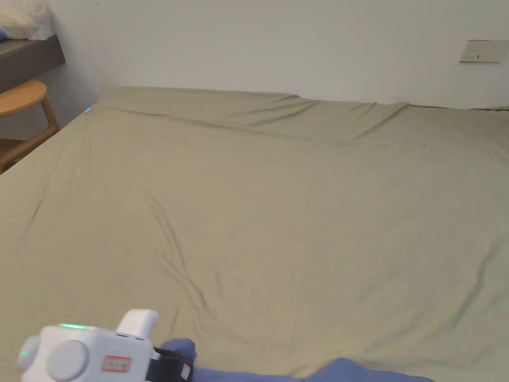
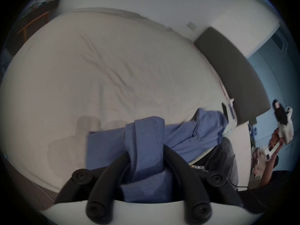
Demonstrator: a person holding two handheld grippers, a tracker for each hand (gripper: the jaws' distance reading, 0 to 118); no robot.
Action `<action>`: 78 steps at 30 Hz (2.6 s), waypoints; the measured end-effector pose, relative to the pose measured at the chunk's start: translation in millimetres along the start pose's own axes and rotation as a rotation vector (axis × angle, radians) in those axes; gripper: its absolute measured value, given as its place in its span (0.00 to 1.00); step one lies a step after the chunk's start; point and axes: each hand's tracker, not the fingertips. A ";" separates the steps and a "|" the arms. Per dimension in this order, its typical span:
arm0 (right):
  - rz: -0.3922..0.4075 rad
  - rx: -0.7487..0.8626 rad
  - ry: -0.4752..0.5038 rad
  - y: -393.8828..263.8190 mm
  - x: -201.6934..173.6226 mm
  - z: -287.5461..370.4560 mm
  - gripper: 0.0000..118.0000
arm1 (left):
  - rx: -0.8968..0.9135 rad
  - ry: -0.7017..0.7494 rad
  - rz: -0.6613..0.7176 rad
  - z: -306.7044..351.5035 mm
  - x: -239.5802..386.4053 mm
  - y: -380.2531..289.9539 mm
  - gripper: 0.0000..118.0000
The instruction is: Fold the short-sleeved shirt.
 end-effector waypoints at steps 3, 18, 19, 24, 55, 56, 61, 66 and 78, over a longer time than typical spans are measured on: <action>-0.014 -0.012 -0.004 -2.5 1.1 2.9 0.07 | -0.062 0.040 0.000 -45.6 0.4 -6.3 0.12; -0.136 -0.021 -0.053 -23.6 28.6 15.2 0.07 | 0.296 0.123 0.263 28.2 -30.8 -23.8 0.35; -0.144 -0.023 -0.053 -23.8 26.2 15.2 0.07 | 0.239 0.103 0.232 21.6 -30.4 -25.7 0.01; -0.157 -0.043 -0.066 -31.7 29.5 12.2 0.07 | 0.033 0.132 -0.046 -25.6 24.3 -45.9 0.01; -0.140 -0.058 -0.051 -28.6 24.0 8.1 0.07 | 0.275 -0.622 0.649 -17.6 -131.4 -67.5 0.99; -0.139 -0.063 -0.054 -29.9 23.6 7.1 0.07 | 0.212 -0.597 0.703 -29.8 -139.3 -66.5 0.99; -0.132 -0.086 -0.050 -32.4 20.8 1.2 0.07 | 0.137 -0.670 0.592 -44.6 -111.1 -50.3 0.98; -0.151 -0.099 -0.039 -35.8 20.4 -6.5 0.07 | 0.014 -0.407 0.484 -49.9 -97.0 -43.2 0.13; -0.116 -0.103 -0.021 -30.8 12.9 -11.7 0.07 | 0.170 -0.184 0.447 35.1 -124.9 -36.1 0.13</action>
